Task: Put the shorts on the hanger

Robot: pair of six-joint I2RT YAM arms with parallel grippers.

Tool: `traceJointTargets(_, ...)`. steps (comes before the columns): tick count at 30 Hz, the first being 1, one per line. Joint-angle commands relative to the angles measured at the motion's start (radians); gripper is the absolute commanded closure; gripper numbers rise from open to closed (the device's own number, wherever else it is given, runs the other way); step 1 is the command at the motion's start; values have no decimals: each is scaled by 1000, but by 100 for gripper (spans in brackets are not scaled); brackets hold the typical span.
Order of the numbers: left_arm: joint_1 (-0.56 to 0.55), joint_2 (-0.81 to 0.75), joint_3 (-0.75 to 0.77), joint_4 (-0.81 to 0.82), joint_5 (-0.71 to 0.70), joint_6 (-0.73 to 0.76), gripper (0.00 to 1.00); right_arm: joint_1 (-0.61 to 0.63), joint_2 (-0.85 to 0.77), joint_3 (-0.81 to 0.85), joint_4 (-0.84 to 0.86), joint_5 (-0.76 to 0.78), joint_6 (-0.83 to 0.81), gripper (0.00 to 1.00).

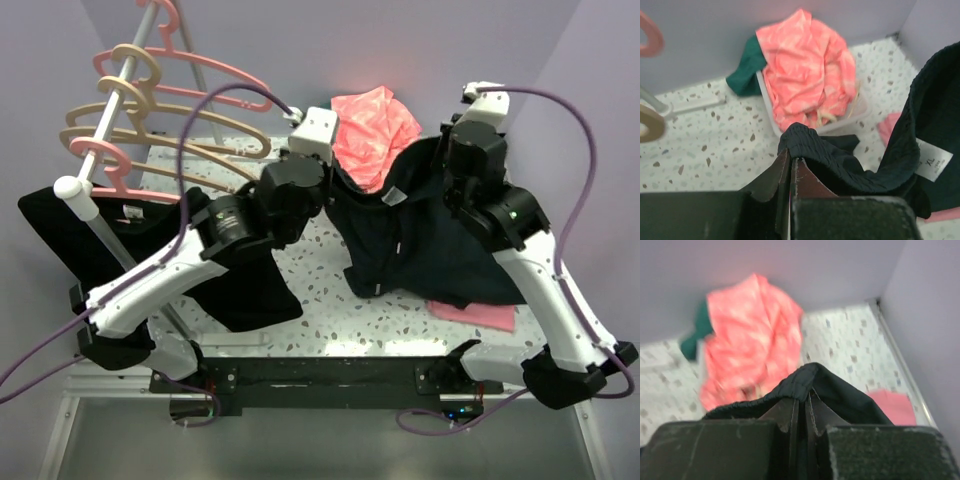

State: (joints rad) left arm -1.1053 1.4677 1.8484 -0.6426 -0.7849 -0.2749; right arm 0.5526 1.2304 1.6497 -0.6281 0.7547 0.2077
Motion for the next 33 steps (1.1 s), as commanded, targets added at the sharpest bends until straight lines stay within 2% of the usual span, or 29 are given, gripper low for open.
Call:
traceJointTargets(1, 53, 20, -297, 112, 203, -105, 100, -155, -49, -213, -114, -201, 142, 100)
traceJointTargets(2, 55, 43, -336, 135, 211, -122, 100, -175, -51, -317, -101, -236, 165, 100)
traceJointTargets(4, 64, 68, -441, 207, 243, -142, 100, -201, -45, -410, -58, -314, 185, 98)
traceJointTargets(5, 68, 89, -466, 228, 265, -161, 100, -201, -33, -483, -45, -334, 196, 95)
traceJointTargets(8, 74, 120, -526, 282, 300, -175, 100, -203, -9, -559, -41, -388, 223, 84)
traceJointTargets(9, 73, 126, -537, 290, 305, -173, 95, -204, -14, -573, -33, -426, 225, 79)
traceJointTargets(10, 74, 129, -540, 290, 306, -169, 82, -201, -22, -583, -27, -439, 229, 63)
traceJointTargets(12, 73, 123, -549, 300, 323, -156, 67, -203, -52, -596, -18, -472, 246, 50)
traceJointTargets(13, 73, 108, -569, 308, 334, -144, 51, -201, -61, -593, -18, -517, 249, 42)
traceJointTargets(16, 73, 70, -615, 334, 363, -124, 30, -200, -85, -553, -38, -583, 268, 36)
traceJointTargets(18, 65, 49, -639, 331, 384, -109, 24, -201, -113, -524, -32, -618, 262, 36)
traceJointTargets(22, 1, -9, -689, 345, 365, -64, 21, -200, -172, -466, 25, -719, 259, 35)
traceJointTargets(24, -37, -15, -713, 340, 346, -75, 21, -201, -177, -394, 89, -849, 210, 32)
traceJointTargets(25, -47, -24, -724, 336, 340, -101, 21, -201, -163, -361, 114, -897, 197, 28)
traceJointTargets(28, -60, -64, -808, 385, 351, -139, 22, -201, -96, -223, 249, -1104, 160, 27)
traceJointTargets(33, -93, -168, -998, 529, 398, -158, 24, -186, 67, -12, 462, -1304, 193, 32)
